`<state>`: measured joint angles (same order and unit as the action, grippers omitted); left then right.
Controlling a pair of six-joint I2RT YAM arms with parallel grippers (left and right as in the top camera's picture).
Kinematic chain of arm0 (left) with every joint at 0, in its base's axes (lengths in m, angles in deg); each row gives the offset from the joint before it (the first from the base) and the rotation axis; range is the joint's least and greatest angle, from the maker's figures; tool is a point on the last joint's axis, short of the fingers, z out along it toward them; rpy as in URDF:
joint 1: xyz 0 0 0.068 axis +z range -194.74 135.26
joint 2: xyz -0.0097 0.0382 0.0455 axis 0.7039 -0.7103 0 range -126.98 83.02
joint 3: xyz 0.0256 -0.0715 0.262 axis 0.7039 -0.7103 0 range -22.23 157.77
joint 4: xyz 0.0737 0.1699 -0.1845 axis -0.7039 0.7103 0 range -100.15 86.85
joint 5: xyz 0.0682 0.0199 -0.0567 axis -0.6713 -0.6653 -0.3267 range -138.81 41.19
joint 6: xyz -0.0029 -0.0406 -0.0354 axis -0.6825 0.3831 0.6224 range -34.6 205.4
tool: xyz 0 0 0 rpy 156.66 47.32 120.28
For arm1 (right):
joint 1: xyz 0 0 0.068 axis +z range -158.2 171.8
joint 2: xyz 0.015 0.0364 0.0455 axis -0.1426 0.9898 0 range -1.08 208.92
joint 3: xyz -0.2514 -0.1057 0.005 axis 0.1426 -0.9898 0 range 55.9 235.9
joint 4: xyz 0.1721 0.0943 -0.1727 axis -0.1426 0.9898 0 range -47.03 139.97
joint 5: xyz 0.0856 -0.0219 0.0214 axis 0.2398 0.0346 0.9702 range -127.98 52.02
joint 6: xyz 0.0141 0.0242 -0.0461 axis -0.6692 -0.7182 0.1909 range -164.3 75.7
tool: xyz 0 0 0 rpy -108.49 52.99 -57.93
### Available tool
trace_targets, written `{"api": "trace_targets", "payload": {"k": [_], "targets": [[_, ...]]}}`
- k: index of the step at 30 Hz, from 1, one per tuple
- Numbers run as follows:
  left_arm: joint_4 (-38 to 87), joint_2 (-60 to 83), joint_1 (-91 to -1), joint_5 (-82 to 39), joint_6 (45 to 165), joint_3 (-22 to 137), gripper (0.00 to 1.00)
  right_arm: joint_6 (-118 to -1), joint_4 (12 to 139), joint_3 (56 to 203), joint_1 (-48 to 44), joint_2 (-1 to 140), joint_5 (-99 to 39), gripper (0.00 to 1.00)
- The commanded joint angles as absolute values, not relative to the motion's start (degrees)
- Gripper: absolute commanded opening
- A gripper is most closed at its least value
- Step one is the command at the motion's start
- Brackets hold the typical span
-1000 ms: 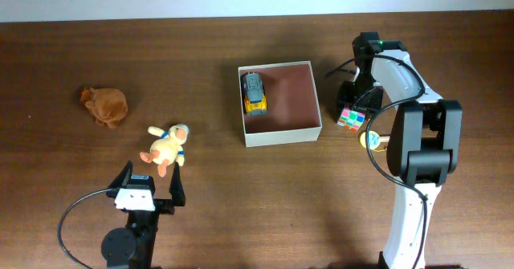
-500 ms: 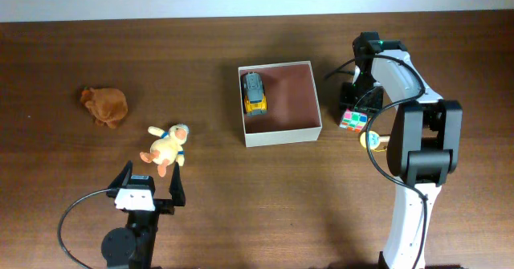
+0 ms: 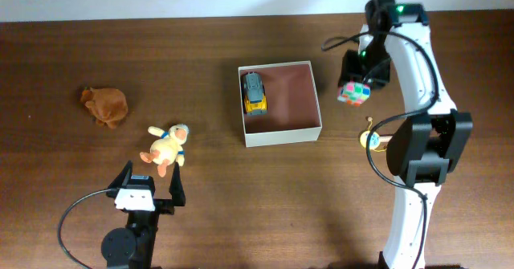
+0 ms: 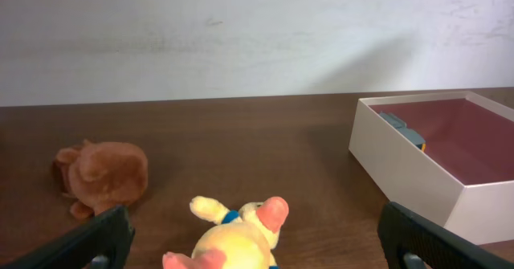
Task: Pack container
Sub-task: 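Carry the cube with the right gripper into the box beside the truck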
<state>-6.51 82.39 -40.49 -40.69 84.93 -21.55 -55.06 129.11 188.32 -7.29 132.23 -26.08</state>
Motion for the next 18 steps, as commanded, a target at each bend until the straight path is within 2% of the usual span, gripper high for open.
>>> {"api": "trace_targets", "payload": {"k": [1,9,18], "targets": [[-6.23,82.68,-40.73,-40.93,84.06,-21.7,0.99,-48.59,132.04,197.68,-5.41,131.47,-14.27,0.53],[-6.23,82.68,-40.73,-40.93,84.06,-21.72,0.99,-44.7,132.85,201.83,1.89,131.49,-10.41,0.53],[-6.23,82.68,-40.73,-40.95,84.06,-21.72,0.99,-52.13,124.07,196.58,12.16,131.73,-26.56,0.53]]}}
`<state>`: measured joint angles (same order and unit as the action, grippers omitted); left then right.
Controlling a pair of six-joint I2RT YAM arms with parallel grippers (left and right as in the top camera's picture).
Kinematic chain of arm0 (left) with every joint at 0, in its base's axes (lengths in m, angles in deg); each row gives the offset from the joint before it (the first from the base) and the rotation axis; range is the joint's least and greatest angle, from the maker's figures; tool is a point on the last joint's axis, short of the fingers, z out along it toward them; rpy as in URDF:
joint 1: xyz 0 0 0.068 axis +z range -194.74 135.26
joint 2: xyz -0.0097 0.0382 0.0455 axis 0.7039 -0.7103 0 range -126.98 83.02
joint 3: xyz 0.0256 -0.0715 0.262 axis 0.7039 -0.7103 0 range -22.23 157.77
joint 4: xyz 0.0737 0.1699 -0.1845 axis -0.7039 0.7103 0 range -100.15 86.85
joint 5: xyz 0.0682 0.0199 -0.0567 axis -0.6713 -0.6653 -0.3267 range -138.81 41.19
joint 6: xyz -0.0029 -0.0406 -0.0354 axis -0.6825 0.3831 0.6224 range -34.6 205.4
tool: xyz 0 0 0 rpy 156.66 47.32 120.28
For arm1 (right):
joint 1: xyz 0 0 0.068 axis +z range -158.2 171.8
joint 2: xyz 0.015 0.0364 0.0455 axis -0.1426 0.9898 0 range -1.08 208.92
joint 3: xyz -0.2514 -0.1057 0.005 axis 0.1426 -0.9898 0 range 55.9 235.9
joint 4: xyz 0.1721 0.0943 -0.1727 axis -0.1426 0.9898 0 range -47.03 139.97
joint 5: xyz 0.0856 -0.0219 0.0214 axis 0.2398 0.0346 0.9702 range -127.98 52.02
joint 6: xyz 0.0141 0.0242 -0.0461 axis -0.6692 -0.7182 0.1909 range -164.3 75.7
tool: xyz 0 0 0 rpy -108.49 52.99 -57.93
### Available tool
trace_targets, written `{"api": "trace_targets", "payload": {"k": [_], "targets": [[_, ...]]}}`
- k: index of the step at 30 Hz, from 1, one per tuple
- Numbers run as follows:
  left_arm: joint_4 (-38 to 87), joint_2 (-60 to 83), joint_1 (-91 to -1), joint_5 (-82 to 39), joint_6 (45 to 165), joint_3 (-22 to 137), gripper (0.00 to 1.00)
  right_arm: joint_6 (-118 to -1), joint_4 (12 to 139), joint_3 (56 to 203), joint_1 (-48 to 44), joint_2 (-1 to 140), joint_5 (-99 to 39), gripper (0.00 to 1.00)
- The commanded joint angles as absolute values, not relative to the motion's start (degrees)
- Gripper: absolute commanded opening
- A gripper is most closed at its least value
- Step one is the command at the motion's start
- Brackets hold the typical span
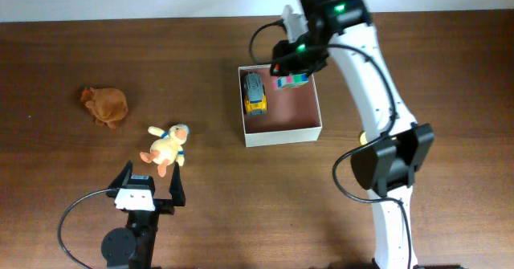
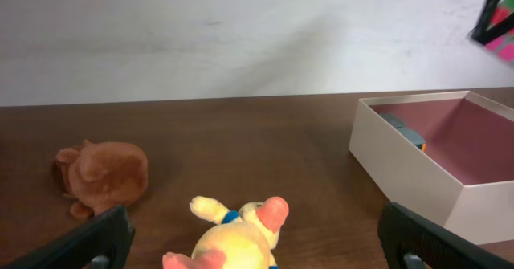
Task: Pack container
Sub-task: 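Carry the cube with the right gripper into the box beside the truck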
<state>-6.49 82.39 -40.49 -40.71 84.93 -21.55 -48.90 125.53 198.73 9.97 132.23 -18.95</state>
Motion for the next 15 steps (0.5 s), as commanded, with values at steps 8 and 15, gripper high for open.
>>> {"api": "trace_targets", "payload": {"k": [8,15], "targets": [[-6.23,82.68,-40.73,-40.93,84.06,-21.72,0.99,-56.85,115.41,186.14,14.61,132.5,-39.26,0.53],[-6.23,82.68,-40.73,-40.93,84.06,-21.72,0.99,-56.59,107.52,178.49,14.54,132.52,-47.32,0.53]]}}
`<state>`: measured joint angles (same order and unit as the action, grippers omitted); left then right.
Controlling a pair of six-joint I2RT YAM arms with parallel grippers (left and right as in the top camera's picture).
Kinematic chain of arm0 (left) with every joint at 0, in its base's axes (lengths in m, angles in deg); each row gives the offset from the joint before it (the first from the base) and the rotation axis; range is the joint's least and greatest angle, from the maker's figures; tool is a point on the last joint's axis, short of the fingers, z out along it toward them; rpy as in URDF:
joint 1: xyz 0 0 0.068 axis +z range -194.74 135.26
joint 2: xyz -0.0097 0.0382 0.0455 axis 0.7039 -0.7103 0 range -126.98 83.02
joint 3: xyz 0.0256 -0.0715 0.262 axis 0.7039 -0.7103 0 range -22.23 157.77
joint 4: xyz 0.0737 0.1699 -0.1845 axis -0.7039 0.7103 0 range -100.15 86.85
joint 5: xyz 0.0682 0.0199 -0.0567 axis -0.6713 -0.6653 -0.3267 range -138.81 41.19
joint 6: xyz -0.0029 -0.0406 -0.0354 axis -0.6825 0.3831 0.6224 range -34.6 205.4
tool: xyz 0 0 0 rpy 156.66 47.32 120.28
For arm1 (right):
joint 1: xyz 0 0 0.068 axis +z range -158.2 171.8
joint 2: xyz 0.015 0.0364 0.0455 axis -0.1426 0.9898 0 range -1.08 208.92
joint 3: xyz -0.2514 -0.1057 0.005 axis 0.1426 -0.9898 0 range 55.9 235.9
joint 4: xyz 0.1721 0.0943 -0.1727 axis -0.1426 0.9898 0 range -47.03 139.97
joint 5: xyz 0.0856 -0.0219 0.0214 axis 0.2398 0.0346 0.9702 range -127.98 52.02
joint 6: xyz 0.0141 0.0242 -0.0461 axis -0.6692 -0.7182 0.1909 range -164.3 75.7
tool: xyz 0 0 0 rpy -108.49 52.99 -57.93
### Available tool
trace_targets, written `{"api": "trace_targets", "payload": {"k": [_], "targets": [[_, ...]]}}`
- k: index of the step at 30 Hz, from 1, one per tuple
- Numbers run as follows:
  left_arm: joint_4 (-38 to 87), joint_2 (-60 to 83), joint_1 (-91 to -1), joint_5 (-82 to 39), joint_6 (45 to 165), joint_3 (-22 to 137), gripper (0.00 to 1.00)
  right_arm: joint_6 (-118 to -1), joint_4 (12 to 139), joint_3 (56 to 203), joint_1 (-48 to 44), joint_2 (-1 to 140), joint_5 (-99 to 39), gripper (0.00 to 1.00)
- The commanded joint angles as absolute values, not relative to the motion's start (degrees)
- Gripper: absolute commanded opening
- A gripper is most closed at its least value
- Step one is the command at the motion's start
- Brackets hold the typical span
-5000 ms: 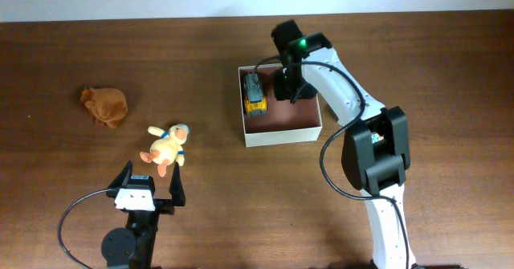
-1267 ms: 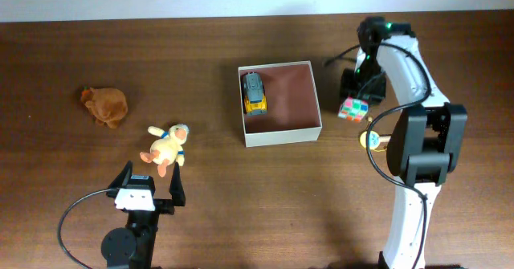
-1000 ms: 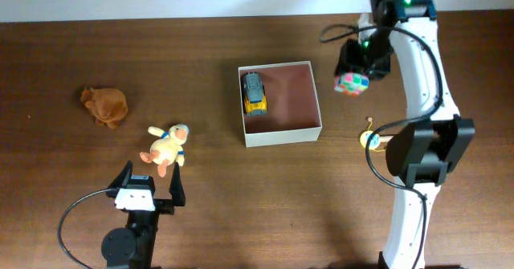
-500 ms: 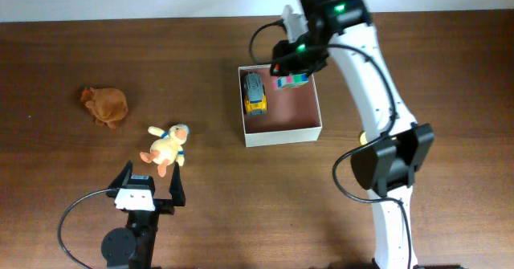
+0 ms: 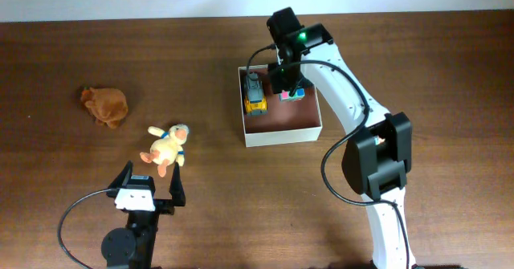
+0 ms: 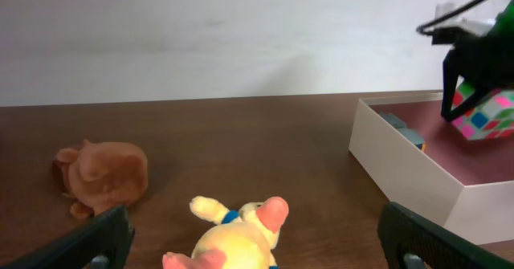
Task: Pack container
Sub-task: 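Carry the cube with the right gripper into the box beside the truck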
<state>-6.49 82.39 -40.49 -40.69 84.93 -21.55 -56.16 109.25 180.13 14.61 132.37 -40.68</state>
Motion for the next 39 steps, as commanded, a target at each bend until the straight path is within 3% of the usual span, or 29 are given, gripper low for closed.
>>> {"api": "trace_targets", "payload": {"k": [1,13,17,29,30,33,39], "targets": [[-6.23,82.68,-40.73,-40.93,84.06,-21.72,0.99,-56.59,106.97,178.33,14.54,132.56,-48.44,0.53],[-6.23,82.68,-40.73,-40.93,84.06,-21.72,0.99,-54.19,103.15,178.33,13.99,132.56,-52.2,0.54],[-6.23,82.68,-40.73,-40.93,84.06,-21.72,0.99,-54.17,103.17,178.33,13.71,132.56,-52.17,0.73],[-6.23,82.68,-40.73,-40.93,84.06,-21.72,0.99,-53.77,106.21,180.0,14.04,129.7,-46.54,0.77],[-6.23,82.68,-40.73,-40.93,84.06,-21.72,0.99,-53.77,107.28,180.89,14.04,129.28,-43.93,0.74],[-6.23,82.68,-40.73,-40.93,84.06,-21.72,0.99,-53.79,109.23,182.38,14.02,128.47,-36.79,0.51],[-6.23,82.68,-40.73,-40.93,84.06,-21.72,0.99,-54.28,108.98,182.33,14.19,129.41,-31.89,0.27]]}}
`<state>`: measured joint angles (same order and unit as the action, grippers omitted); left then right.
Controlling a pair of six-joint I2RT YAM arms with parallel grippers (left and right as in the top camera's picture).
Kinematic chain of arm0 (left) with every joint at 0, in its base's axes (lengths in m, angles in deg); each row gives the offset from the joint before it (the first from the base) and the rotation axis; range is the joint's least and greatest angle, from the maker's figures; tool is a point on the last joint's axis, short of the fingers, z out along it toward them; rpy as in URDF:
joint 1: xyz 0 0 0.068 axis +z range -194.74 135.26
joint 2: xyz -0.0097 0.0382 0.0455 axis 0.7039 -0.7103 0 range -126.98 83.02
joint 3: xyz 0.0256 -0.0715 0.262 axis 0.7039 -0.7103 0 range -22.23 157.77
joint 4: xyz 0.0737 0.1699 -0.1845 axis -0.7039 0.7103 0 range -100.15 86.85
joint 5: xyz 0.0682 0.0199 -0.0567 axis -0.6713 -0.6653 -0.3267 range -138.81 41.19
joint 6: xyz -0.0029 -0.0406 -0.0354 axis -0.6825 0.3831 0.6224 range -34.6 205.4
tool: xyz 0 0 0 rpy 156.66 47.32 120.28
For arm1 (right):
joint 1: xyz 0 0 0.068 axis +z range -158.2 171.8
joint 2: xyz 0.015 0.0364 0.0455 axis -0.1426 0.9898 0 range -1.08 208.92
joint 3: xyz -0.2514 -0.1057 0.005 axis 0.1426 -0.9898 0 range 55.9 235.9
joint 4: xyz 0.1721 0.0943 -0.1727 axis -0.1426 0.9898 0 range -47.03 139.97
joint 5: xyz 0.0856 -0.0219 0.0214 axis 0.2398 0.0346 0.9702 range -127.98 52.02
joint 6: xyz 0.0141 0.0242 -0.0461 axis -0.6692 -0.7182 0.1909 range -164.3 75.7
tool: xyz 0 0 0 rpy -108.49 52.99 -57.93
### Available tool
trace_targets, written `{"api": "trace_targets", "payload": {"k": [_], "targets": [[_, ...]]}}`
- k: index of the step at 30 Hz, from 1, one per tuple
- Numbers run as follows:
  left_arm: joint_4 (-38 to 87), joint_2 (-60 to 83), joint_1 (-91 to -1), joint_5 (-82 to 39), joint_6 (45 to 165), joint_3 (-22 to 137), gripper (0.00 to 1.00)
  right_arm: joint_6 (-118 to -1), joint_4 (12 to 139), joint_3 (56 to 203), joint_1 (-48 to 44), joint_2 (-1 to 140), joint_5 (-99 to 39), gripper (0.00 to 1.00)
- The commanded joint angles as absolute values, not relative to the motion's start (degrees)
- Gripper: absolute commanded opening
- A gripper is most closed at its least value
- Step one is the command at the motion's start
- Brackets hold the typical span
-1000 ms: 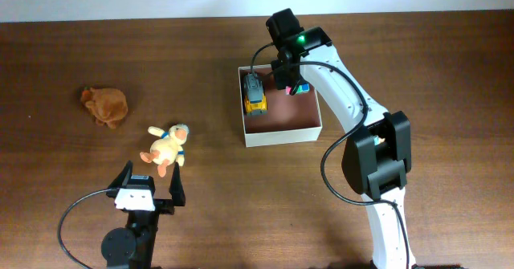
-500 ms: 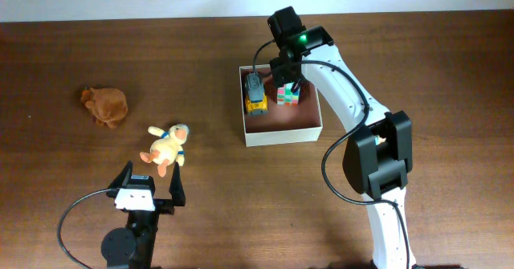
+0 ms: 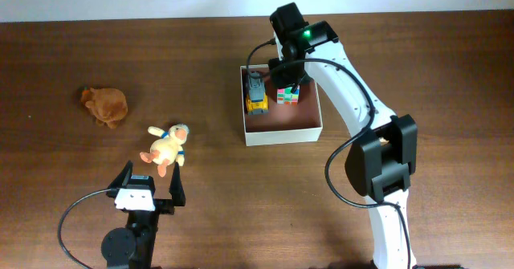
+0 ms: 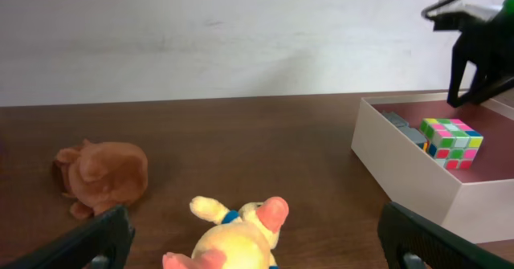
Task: Pack container
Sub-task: 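Carry the cube with the right gripper into the box beside the truck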
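The white box with a maroon floor [image 3: 312, 108] [image 4: 418, 177] stands mid-table. Inside lie a yellow-and-grey toy car [image 3: 255, 91] at the left wall and a colourful puzzle cube [image 3: 288, 95] [image 4: 450, 141] beside it. My right gripper [image 3: 286, 77] [image 4: 472, 75] hangs just above the cube, open, with nothing between its fingers. A yellow duck plush [image 3: 165, 148] [image 4: 238, 238] lies on the table left of the box. My left gripper [image 3: 149, 182] [image 4: 253, 225] rests open just behind the duck, not touching it.
A brown plush [image 3: 105, 105] [image 4: 103, 175] lies at the far left of the wooden table. A pale wall runs along the table's far edge. The right arm reaches over the box from the right side.
The cube was in my right gripper low inside the box. Now it lies on the box floor beside the car, and the gripper stands open a little above it. The left arm is unmoved.
My right gripper first held the cube to the right of the box, then over the box's back edge, then low inside it. Now the cube lies let go in the box. The duck, the brown plush and the left gripper have stayed put.
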<state>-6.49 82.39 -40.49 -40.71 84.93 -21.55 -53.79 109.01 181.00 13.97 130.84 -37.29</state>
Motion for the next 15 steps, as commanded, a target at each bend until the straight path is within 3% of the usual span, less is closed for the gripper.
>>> {"api": "trace_targets", "payload": {"k": [1,9,15], "targets": [[-6.23,82.68,-40.73,-40.93,84.06,-21.72,0.99,-54.28,108.85,182.31,14.3,129.66,-31.21,0.26],[-6.23,82.68,-40.73,-40.93,84.06,-21.7,0.99,-59.04,105.6,180.3,15.42,132.72,-29.77,0.16],[-6.23,82.68,-40.73,-40.93,84.06,-21.72,0.99,-61.36,103.19,179.84,15.52,134.66,-27.17,0.15]]}}
